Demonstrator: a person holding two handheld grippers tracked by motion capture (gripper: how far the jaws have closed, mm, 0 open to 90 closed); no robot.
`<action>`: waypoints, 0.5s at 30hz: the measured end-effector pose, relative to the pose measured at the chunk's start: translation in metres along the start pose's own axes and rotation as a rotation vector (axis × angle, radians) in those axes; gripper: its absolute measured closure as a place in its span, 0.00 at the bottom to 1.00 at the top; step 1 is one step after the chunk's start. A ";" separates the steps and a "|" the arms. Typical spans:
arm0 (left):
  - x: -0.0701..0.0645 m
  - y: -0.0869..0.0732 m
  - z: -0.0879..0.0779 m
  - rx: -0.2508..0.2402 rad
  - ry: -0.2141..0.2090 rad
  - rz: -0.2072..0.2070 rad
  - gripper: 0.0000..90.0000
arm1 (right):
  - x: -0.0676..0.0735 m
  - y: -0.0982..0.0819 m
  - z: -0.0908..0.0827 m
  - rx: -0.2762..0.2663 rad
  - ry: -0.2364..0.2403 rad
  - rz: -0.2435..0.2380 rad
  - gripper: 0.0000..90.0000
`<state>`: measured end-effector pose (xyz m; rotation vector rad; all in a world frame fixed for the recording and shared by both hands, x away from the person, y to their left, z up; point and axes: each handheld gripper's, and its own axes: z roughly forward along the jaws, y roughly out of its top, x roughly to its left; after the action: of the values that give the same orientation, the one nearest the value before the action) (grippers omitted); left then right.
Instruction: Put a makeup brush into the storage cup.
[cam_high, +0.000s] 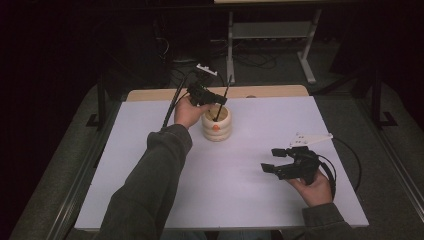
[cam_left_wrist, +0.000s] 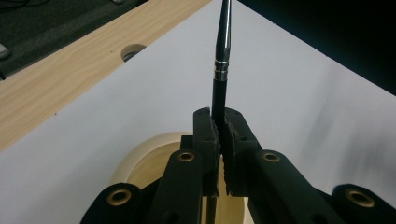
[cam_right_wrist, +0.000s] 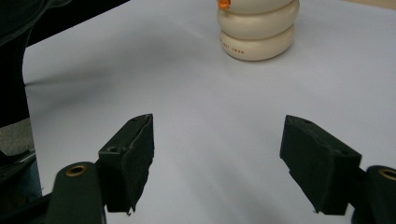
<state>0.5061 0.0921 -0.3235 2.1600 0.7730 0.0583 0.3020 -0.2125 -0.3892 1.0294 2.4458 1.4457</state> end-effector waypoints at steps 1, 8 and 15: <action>0.000 -0.001 0.000 -0.001 0.002 -0.001 0.94 | 0.000 0.000 0.000 0.000 0.000 0.000 0.28; -0.001 -0.005 0.000 -0.002 0.004 -0.001 0.94 | 0.001 0.000 0.001 0.002 -0.001 -0.001 0.28; -0.002 -0.009 0.002 -0.007 0.000 -0.008 0.94 | 0.001 0.001 0.001 0.002 -0.001 -0.004 0.28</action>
<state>0.5002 0.0937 -0.3302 2.1508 0.7799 0.0567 0.3017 -0.2106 -0.3890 1.0248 2.4476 1.4414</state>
